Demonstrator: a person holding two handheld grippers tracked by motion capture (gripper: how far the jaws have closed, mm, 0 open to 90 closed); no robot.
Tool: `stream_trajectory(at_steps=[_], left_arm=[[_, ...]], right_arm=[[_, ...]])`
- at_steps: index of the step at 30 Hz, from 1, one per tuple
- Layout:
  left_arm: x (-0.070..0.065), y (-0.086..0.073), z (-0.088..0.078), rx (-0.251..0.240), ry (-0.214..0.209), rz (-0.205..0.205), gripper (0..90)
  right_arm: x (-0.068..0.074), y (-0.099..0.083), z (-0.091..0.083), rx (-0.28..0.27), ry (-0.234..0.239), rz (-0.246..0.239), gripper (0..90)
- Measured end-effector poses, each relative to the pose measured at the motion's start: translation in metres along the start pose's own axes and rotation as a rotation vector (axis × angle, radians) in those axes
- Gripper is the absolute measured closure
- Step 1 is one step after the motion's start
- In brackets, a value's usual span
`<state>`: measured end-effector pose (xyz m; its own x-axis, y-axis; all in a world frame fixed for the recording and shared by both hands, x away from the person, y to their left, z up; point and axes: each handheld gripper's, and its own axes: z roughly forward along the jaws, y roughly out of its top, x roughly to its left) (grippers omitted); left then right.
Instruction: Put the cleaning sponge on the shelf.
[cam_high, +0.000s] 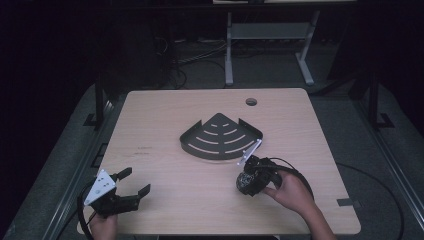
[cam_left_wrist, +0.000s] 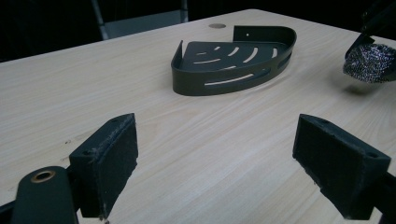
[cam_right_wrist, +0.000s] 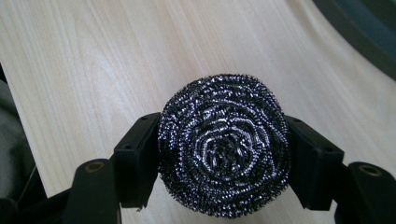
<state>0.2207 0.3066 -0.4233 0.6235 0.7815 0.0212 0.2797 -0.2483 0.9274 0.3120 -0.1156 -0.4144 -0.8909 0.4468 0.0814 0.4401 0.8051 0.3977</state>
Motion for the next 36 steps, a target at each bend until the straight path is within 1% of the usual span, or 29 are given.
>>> stream_trajectory(at_steps=[1,4,7,10,12,20,21,24,36], left_arm=[[0.000,0.000,0.000,-0.001,-0.003,-0.002,13.5],[0.000,0.000,0.001,-0.001,-0.002,0.000,13.5],[-0.001,0.000,0.001,0.001,-0.002,-0.002,13.5],[-0.001,0.000,0.000,0.000,-0.001,0.001,13.5],[0.000,0.000,0.000,-0.001,-0.002,-0.001,13.5],[0.000,0.000,0.000,-0.004,0.000,-0.001,13.5],[0.000,0.000,0.000,-0.004,0.001,-0.003,13.5],[0.000,0.000,-0.001,-0.007,0.003,-0.009,13.5],[0.000,0.000,-0.001,-0.009,0.000,-0.006,13.5]], right_arm=[[-0.001,0.001,-0.001,-0.002,0.007,0.002,33.3],[-0.002,0.003,-0.002,-0.001,0.004,0.002,33.3],[-0.005,0.006,-0.004,-0.002,0.014,0.006,33.3],[-0.006,0.010,-0.005,-0.002,0.014,0.003,33.3],[-0.007,0.012,-0.006,-0.011,0.022,0.005,33.3],[-0.012,0.020,-0.010,-0.013,0.021,0.004,33.3],[-0.014,0.022,-0.012,-0.018,0.027,0.007,33.3],[-0.016,0.025,-0.013,-0.015,0.022,0.004,33.3],[-0.021,0.040,-0.015,-0.004,0.022,-0.008,33.2]])
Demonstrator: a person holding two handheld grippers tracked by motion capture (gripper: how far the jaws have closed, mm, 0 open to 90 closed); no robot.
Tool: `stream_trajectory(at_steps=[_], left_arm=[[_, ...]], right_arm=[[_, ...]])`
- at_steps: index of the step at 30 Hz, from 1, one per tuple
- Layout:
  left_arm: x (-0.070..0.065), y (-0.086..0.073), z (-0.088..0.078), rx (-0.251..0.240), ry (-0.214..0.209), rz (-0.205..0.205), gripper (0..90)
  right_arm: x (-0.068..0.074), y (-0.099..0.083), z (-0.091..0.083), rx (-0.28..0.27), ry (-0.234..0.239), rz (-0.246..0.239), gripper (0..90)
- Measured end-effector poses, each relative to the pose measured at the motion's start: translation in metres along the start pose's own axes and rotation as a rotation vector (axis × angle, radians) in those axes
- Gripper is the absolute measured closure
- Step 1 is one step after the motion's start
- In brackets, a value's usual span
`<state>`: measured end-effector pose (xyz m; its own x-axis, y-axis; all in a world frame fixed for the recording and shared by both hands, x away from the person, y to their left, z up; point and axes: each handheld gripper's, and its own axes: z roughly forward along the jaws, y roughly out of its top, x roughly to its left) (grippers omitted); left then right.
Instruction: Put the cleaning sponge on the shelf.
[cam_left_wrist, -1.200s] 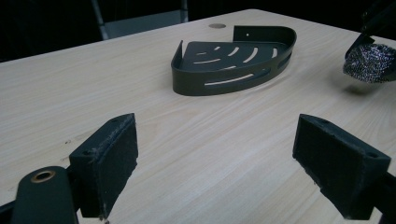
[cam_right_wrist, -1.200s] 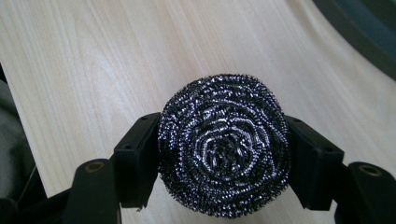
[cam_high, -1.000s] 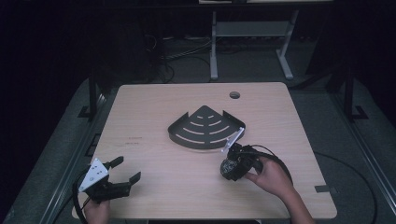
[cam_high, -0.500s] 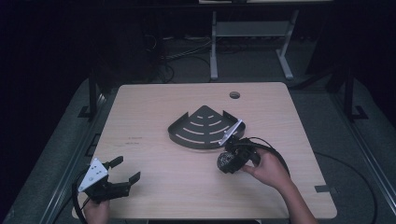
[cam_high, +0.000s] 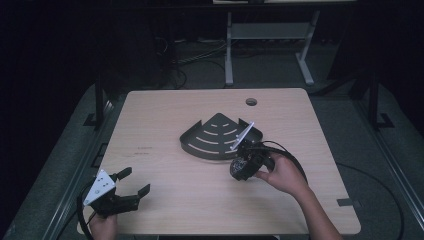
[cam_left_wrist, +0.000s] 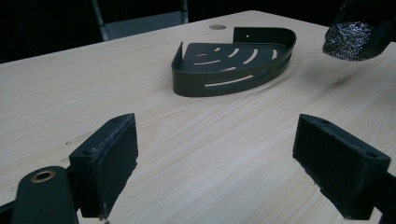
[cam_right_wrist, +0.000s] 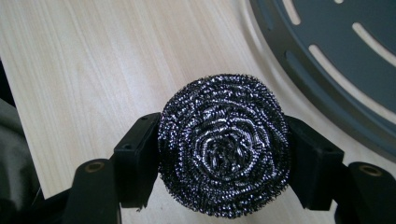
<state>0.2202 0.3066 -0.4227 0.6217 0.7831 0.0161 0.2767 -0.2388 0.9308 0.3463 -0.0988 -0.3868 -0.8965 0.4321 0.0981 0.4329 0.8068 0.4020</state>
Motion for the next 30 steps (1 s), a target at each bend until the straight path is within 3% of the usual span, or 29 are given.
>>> stream_trajectory(at_steps=[30], left_arm=[[0.001,0.000,0.000,0.000,0.002,-0.003,13.5]], right_arm=[[-0.027,0.036,0.004,0.001,0.029,0.013,33.3]])
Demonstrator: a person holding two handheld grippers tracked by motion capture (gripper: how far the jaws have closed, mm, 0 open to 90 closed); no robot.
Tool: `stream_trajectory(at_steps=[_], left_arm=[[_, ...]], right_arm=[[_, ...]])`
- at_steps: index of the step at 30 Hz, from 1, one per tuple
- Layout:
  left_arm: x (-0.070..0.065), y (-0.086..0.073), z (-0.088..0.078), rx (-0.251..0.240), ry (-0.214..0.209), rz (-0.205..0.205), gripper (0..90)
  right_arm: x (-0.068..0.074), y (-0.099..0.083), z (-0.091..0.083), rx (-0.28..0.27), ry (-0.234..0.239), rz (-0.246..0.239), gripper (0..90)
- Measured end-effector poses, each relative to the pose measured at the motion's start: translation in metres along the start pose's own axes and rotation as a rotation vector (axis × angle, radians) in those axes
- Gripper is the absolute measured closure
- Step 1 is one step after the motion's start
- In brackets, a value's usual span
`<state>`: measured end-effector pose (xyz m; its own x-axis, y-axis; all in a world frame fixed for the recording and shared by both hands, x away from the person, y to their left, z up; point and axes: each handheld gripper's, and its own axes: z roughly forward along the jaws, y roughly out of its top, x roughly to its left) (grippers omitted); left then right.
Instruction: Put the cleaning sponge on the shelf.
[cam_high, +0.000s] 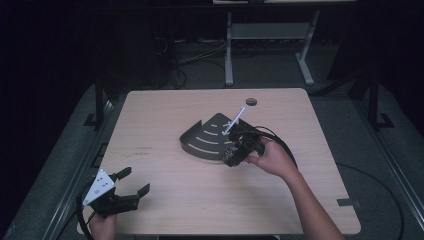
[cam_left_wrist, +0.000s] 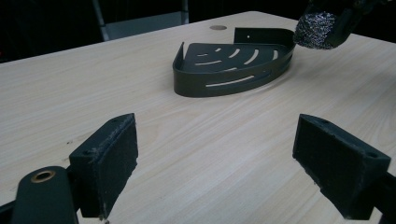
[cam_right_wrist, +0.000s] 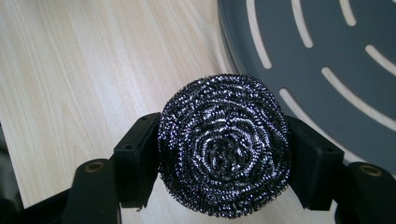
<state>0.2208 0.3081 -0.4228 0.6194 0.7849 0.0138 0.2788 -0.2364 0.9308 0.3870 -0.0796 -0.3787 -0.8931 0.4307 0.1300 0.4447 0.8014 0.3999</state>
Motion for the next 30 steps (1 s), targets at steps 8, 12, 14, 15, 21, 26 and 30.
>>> stream_trajectory(at_steps=[8,12,14,15,21,26,30], left_arm=[[0.000,0.000,0.000,-0.001,-0.001,-0.001,13.5],[0.000,0.000,0.000,0.000,-0.001,0.001,13.5],[0.000,0.000,0.000,0.000,-0.001,-0.001,13.5],[0.000,0.000,0.000,-0.002,-0.002,-0.003,13.5],[0.001,0.000,-0.001,-0.005,-0.001,-0.007,13.5],[0.000,0.000,-0.001,-0.004,-0.001,-0.004,13.5],[0.001,0.000,-0.001,-0.003,-0.001,-0.005,13.5]], right_arm=[[-0.007,0.010,0.000,0.000,0.001,0.005,33.3],[-0.010,0.016,-0.002,-0.002,-0.001,0.005,33.3],[-0.013,0.018,-0.001,-0.010,0.012,0.009,33.2],[-0.016,0.020,0.000,-0.002,0.000,0.012,33.3],[-0.022,0.024,0.001,0.002,-0.001,0.024,33.2],[-0.029,0.030,0.003,0.000,-0.005,0.037,33.2],[-0.034,0.034,0.005,0.002,-0.006,0.043,33.2]])
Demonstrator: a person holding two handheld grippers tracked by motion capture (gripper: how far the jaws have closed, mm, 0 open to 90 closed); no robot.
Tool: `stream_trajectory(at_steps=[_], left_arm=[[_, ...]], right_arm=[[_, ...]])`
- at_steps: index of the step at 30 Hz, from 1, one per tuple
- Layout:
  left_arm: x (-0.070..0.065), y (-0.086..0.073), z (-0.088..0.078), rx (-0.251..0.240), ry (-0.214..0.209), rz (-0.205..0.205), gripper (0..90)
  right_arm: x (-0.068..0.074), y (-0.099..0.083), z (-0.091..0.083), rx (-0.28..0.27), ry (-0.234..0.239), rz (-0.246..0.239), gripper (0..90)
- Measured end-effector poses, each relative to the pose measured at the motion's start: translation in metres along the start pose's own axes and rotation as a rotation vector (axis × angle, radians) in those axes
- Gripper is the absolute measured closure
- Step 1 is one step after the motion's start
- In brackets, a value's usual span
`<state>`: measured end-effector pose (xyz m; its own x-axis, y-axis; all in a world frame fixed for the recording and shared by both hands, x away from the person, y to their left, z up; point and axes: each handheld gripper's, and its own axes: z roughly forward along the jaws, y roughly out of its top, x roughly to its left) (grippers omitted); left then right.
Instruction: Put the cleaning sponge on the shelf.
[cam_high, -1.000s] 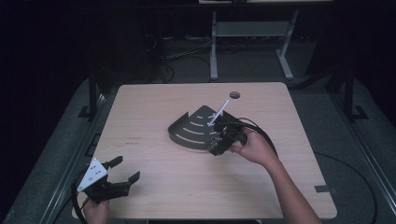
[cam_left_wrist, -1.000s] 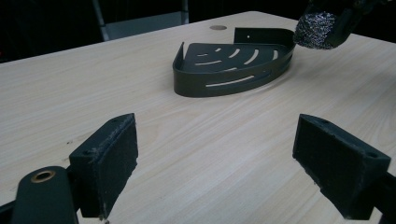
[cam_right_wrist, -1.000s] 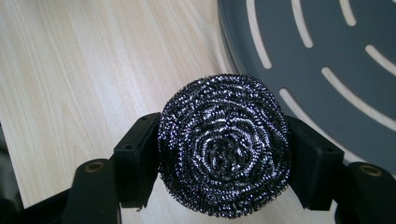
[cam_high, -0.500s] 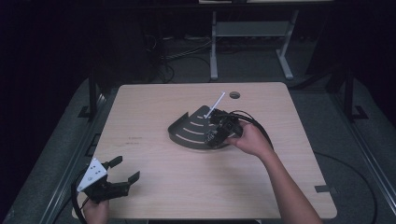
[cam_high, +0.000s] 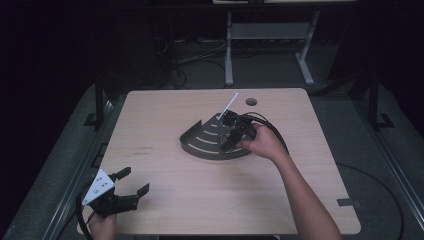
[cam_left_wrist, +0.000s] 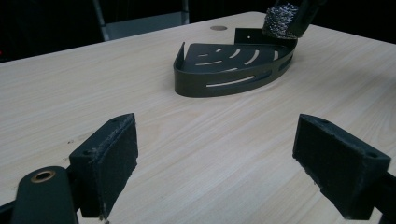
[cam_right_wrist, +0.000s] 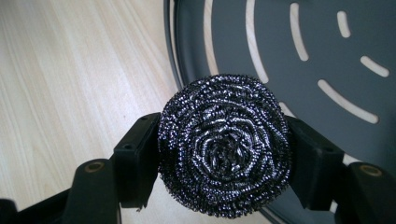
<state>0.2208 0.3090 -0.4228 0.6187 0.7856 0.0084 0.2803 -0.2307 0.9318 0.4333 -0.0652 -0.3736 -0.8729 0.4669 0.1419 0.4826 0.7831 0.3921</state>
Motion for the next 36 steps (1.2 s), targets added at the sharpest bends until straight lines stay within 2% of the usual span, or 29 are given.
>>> stream_trajectory(at_steps=[11,36], left_arm=[[0.000,0.000,0.000,-0.002,-0.001,0.001,13.5],[-0.001,0.000,0.001,0.002,-0.003,0.006,13.5]], right_arm=[[-0.011,0.009,0.004,-0.003,0.003,0.026,33.2],[-0.043,0.009,0.028,-0.002,-0.003,0.119,33.0]])
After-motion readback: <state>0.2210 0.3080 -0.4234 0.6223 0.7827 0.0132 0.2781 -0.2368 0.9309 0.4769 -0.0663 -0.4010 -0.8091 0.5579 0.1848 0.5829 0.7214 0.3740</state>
